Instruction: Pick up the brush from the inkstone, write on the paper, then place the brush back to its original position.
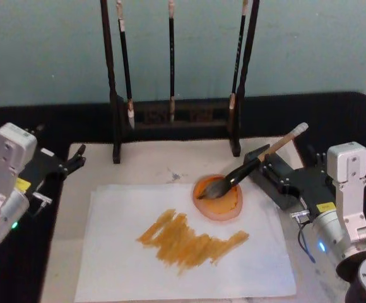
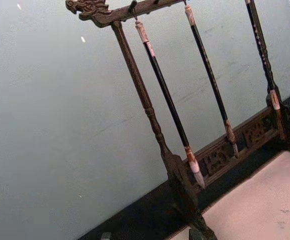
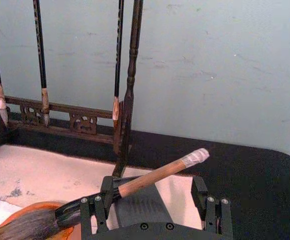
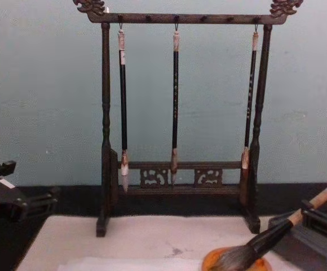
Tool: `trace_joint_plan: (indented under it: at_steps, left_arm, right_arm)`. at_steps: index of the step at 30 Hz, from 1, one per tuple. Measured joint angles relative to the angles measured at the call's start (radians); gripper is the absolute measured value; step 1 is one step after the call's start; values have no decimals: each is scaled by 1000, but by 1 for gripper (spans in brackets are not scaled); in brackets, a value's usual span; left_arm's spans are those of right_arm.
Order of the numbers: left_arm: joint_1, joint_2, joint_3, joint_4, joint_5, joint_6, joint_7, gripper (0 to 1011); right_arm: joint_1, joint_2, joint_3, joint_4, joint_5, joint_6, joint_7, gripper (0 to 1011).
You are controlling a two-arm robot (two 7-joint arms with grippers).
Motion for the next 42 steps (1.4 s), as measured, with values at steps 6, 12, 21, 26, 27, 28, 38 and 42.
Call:
trace_joint_plan:
  at_steps: [6, 12, 21, 26, 27, 28, 38, 42]
  left_arm:
    - [0, 0, 0, 0, 0, 0, 0, 1010]
    - [0, 0, 0, 0, 0, 0, 0, 1010]
    - [0, 0, 0, 0, 0, 0, 0, 1010]
    - [0, 0, 0, 0, 0, 0, 0, 1010]
    - [0, 0, 0, 0, 0, 0, 0, 1010]
    - [0, 0, 0, 0, 0, 0, 0, 1010]
    - [0, 0, 0, 0, 0, 0, 0, 1010]
    - [0, 0, 0, 0, 0, 0, 0, 1010]
  right_arm:
    - [0, 0, 0, 0, 0, 0, 0, 1000]
    - [0, 0, 0, 0, 0, 0, 0, 1000]
    - [0, 0, 0, 0, 0, 0, 0, 1000]
    - [0, 0, 0, 0, 0, 0, 0, 1000]
    - [0, 0, 0, 0, 0, 0, 0, 1000]
    - [0, 0, 0, 0, 0, 0, 0, 1000]
    - [0, 0, 0, 0, 0, 0, 0, 1000]
    - [0, 0, 0, 0, 0, 0, 0, 1000]
